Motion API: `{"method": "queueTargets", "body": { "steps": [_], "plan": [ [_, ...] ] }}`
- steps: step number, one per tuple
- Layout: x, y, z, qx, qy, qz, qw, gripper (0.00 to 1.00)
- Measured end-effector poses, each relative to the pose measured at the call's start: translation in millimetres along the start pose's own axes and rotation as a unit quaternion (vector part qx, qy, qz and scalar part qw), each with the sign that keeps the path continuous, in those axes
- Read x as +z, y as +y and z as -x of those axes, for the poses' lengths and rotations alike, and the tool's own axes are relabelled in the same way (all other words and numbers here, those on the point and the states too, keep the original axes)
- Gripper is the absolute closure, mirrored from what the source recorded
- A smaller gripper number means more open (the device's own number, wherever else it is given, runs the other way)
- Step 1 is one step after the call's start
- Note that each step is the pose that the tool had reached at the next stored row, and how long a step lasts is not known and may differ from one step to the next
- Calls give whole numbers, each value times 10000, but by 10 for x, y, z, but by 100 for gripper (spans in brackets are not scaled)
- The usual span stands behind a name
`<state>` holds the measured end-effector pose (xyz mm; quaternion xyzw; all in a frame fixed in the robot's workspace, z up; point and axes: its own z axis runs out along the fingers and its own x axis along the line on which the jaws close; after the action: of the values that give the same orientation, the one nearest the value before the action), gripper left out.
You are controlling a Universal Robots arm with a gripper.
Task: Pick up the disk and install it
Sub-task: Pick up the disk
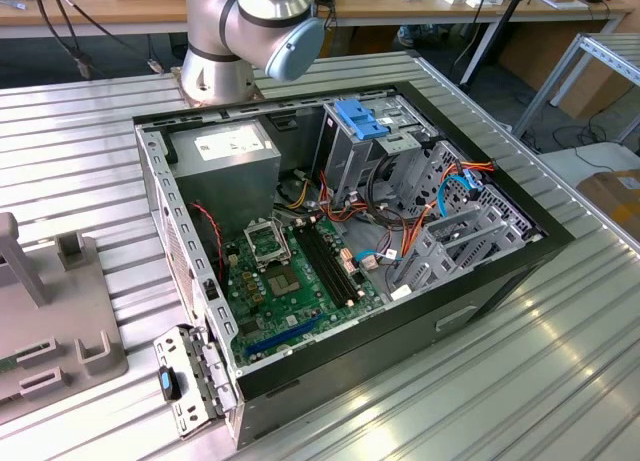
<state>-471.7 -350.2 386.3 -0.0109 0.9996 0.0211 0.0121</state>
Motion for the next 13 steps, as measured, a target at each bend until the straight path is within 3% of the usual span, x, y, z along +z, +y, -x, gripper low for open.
{"method": "queueTargets", "body": {
  "steps": [5, 10, 13],
  "plan": [
    [0, 0, -13, -364, 15, 5, 9993, 89],
    [0, 0, -18, -647, 27, 11, 9979, 89],
    [0, 1, -21, -838, 35, 13, 9965, 89]
  ]
}}
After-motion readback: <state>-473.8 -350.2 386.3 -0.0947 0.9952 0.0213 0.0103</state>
